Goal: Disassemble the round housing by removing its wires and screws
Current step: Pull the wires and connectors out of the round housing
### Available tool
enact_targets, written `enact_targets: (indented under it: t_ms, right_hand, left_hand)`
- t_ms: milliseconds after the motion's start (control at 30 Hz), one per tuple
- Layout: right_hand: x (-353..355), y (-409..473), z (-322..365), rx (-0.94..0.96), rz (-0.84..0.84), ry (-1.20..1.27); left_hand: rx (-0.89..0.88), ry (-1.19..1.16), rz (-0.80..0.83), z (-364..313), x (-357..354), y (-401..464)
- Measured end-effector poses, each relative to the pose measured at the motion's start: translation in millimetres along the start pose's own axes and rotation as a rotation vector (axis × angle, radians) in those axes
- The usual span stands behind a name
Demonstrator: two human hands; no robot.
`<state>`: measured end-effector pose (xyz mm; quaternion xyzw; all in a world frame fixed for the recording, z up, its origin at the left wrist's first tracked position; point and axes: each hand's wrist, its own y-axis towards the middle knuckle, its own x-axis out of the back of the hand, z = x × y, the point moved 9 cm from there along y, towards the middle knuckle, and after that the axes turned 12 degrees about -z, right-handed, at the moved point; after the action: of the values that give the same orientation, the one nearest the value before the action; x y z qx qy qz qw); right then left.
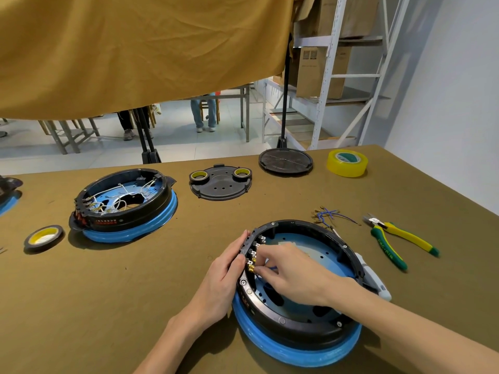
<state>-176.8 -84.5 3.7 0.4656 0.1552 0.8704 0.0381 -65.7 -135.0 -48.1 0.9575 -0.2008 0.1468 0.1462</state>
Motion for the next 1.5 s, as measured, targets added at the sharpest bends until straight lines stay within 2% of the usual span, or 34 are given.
enact_targets:
  t_ms: [600,1033,1233,1333,1433,1500]
  right_hand:
    - [3,-3,5,0.016,-0.013,-0.025]
    - [-3,-4,-2,-0.049,0.006,-0.047]
    - [3,-2,4,-0.052,-0.047,-0.078]
    - [3,-2,7,-0.012,-0.052,-0.120]
    - [1,-6,18,0.109,-0.071,-0.271]
    - [2,-6,18,0.109,-0.077,-0.274]
  left_hand:
    - [-0.019,-0.012,0.003,-5,-1,-1]
    - [-0.005,0.012,-0.006,-3,0,-1]
    - [0.002,0.007,-0.012,0,0,-1]
    - [-0.003,-0.002,-0.010,-1,0,-1]
    - [-0.002,-0.026,-0.007,-1,1,-1]
    - [-0.006,-0.018,-0.012,-1,1,-1]
